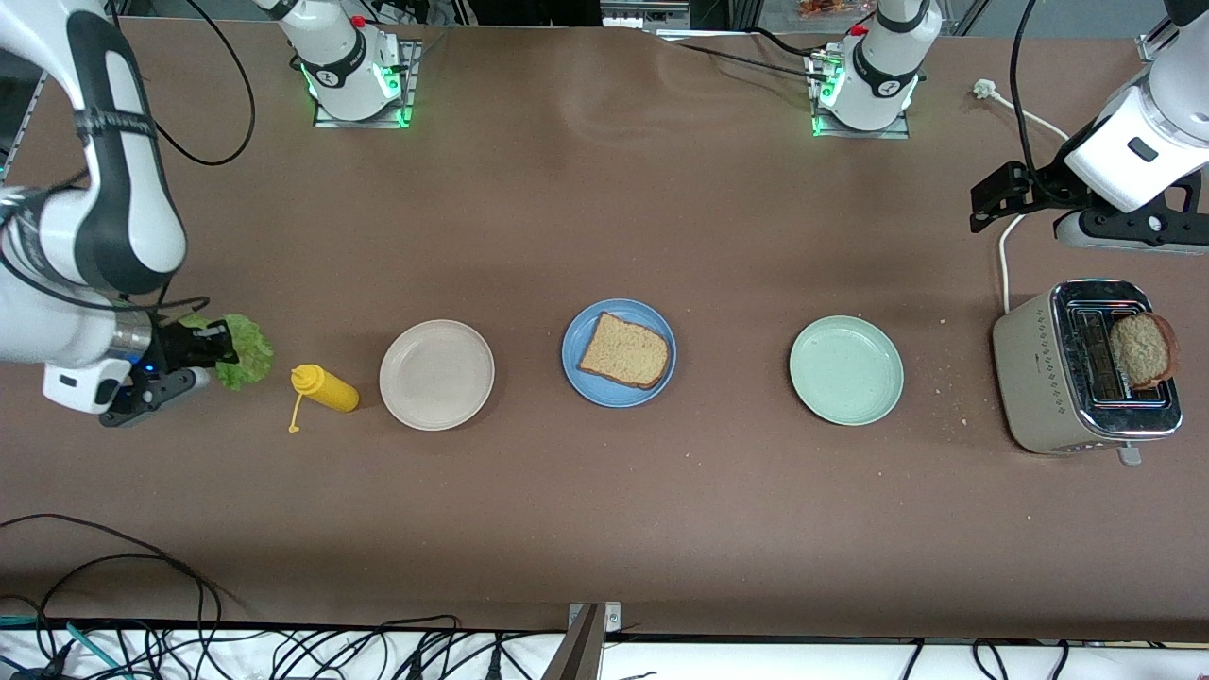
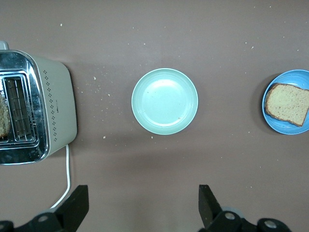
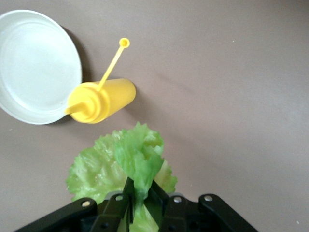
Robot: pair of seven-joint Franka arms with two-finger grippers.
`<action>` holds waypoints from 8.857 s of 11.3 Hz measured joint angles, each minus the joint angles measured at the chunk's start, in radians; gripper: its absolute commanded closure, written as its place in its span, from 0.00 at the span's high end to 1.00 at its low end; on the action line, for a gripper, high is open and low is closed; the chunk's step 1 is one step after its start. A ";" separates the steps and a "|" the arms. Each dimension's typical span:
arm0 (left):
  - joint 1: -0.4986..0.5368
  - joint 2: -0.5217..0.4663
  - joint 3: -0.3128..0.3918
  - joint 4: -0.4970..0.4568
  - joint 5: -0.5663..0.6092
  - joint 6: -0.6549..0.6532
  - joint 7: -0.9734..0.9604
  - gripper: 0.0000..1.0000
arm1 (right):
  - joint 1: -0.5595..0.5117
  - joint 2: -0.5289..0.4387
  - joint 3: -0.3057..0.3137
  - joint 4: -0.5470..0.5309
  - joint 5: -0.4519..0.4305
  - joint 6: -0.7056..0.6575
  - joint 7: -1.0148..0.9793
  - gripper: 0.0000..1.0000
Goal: Make sandwich in blue plate with both arms
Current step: 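Lift the lettuce leaf with the right gripper, then carry the lettuce with the right gripper onto the bread on the blue plate, then open the right gripper and withdraw it toward the yellow bottle, then grasp the yellow squeeze bottle with the right gripper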
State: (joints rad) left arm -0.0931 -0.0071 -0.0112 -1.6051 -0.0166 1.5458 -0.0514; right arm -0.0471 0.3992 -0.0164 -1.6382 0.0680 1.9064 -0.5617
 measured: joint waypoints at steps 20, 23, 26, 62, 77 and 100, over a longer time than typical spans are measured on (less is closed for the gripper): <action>0.013 0.002 0.008 0.000 0.000 -0.002 0.000 1.00 | 0.762 0.398 -0.087 0.420 0.184 0.167 1.261 0.00; 0.013 0.006 0.008 0.000 0.000 -0.003 0.000 1.00 | 0.830 0.479 -0.089 0.430 0.185 0.233 1.340 0.00; 0.013 0.006 0.008 0.000 0.000 -0.003 0.000 1.00 | 0.867 0.520 -0.090 0.434 0.185 0.243 1.400 0.55; 0.111 0.043 -0.011 0.026 0.000 -0.001 0.000 1.00 | -0.044 0.182 -0.035 0.316 0.191 -0.371 -0.699 1.00; 0.071 0.094 -0.078 0.093 0.007 -0.005 -0.002 1.00 | -0.218 0.520 -0.027 0.317 0.637 -0.349 -1.336 1.00; 0.071 0.090 -0.106 0.094 0.007 -0.019 -0.003 1.00 | -0.189 0.665 0.034 0.320 0.978 -0.270 -1.727 0.00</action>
State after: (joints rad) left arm -0.0225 0.0827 -0.1171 -1.5111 -0.0098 1.5263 -0.0541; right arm -0.2365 1.0642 0.0177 -1.3184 1.0460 1.6365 -2.2891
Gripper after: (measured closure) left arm 0.000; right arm 0.612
